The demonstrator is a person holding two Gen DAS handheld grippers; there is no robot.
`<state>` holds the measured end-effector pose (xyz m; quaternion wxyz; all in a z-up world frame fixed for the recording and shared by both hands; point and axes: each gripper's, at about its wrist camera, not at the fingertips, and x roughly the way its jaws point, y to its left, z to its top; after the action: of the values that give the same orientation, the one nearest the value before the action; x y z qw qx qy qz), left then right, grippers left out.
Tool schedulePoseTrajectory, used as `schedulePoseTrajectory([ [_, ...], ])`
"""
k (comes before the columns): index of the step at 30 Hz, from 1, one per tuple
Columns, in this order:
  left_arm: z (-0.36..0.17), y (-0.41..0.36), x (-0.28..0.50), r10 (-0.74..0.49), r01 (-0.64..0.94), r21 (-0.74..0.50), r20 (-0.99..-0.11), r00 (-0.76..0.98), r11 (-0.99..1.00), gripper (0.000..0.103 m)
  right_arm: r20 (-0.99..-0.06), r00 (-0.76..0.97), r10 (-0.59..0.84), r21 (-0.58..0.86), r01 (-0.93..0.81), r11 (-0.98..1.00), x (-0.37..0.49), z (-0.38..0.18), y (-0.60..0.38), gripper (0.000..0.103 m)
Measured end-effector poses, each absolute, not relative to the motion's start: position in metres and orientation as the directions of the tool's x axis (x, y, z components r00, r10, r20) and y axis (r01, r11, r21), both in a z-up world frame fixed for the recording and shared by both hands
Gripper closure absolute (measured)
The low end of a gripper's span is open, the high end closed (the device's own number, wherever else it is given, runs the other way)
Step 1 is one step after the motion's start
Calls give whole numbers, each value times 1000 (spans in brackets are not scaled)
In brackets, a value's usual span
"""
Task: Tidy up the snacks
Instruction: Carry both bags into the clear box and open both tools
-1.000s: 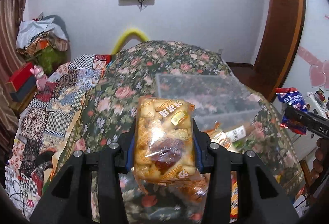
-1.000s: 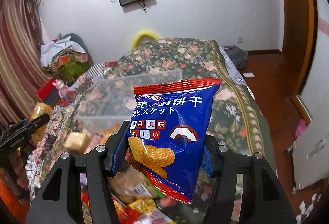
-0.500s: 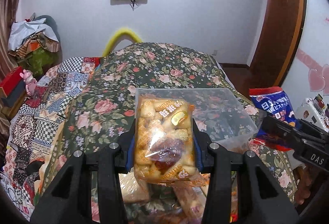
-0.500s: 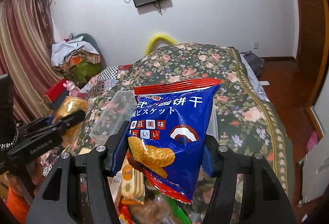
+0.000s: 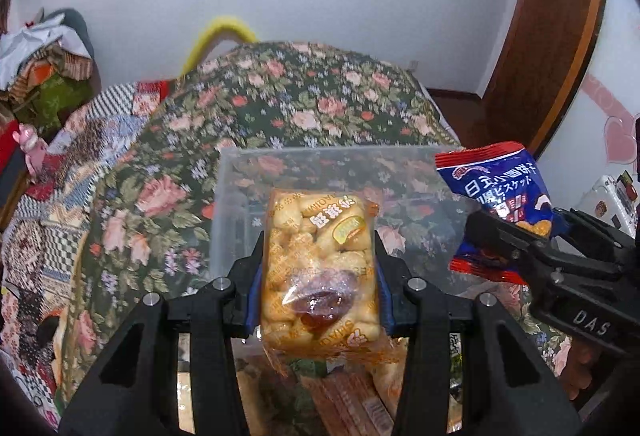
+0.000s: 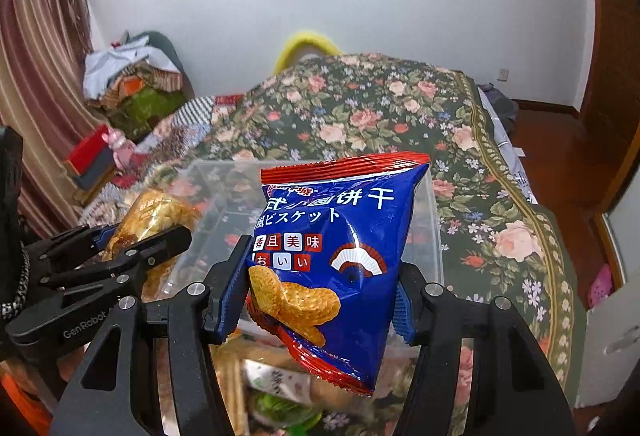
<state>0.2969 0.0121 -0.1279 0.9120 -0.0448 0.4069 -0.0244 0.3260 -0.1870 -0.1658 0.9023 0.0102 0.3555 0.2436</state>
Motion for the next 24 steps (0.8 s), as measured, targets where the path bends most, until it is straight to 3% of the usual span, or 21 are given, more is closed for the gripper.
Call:
schedulePoseTrajectory([
  [15,-153,15,314,-69,-18,-101,-793,606,995,58,-723,554,412,167,-438,883,339,-191,-176,44],
  [20,-138,12,297,-61,16,-66,-767,638,998,58,-697,582,419,151,-452,879,328,-180,-179,43],
  [24,-120,12,272,-52,40,-33,-732,679,999,52,-659,607,443,162,-461,872,313,-166,-187,36],
])
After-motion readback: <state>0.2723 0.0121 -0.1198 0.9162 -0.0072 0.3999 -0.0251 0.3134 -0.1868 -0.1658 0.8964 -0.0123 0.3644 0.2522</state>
